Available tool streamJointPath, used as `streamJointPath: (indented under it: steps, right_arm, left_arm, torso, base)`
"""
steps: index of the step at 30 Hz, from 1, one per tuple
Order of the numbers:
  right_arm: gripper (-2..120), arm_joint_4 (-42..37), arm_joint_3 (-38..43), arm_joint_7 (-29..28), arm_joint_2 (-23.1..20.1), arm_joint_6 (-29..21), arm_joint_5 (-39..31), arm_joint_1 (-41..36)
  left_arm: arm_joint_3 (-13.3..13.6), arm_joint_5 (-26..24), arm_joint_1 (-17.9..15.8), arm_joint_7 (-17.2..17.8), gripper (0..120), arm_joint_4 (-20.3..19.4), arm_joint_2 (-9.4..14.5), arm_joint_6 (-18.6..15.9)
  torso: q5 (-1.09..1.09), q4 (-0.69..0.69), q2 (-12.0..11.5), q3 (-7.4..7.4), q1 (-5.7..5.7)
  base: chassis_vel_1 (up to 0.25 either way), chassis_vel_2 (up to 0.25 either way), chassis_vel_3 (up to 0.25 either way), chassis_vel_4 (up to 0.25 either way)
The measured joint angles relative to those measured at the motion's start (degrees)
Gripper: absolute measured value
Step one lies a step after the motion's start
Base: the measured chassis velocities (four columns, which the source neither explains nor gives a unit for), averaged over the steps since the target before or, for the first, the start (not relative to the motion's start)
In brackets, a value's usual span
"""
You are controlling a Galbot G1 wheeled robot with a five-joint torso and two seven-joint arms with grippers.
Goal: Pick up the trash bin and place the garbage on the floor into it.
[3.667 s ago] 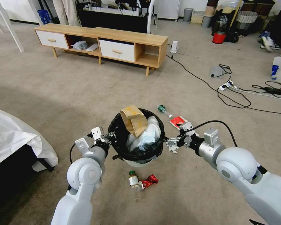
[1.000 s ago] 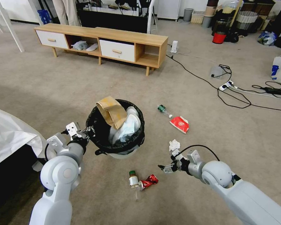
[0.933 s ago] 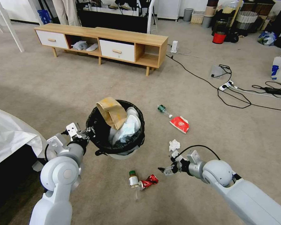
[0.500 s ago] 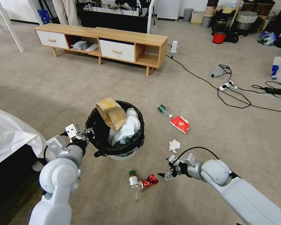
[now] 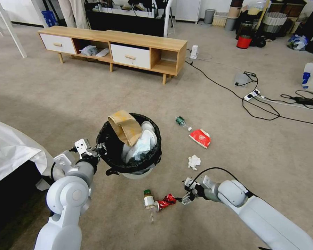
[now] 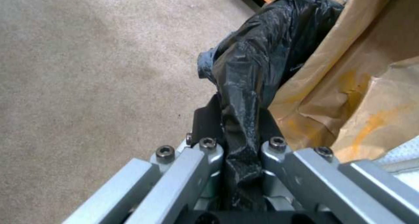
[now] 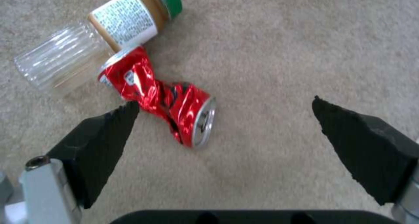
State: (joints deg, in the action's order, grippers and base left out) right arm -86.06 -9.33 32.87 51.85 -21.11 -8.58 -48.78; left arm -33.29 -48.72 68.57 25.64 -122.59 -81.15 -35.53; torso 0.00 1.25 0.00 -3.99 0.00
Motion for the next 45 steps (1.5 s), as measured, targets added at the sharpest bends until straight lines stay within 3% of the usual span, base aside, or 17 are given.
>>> streamJointPath:
  steps: [13, 21, 45]
  right_arm:
    - [100, 6.7, -8.0, -0.4, 4.3, 2.2, 0.8, 9.0]
    - [100, 8.7, -9.9, -0.6, 6.2, 3.2, 1.3, 10.1]
    - [100, 7.0, -11.6, -0.4, 4.8, 3.8, 2.0, 7.4]
  left_arm:
    - [0.0, 0.3, 0.0, -0.5, 4, 0.9, -0.3, 0.2]
    - [0.2, 0.5, -0.2, -0.7, 4, 1.3, -0.5, 0.4]
    - [0.6, 0.7, -1.1, -0.8, 4, 2.5, -0.7, 0.6]
  torso:
    - [-0.01, -0.01, 0.0, 0.0, 0.0]
    - [0.0, 0.0, 0.0, 0.0, 0.01]
    - [0.0, 0.0, 0.0, 0.0, 0.01]
  base:
    - [0.0, 0.0, 0.0, 0.0]
    - [0.0, 0.0, 0.0, 0.0]
    - [0.0, 0.0, 0.0, 0.0]
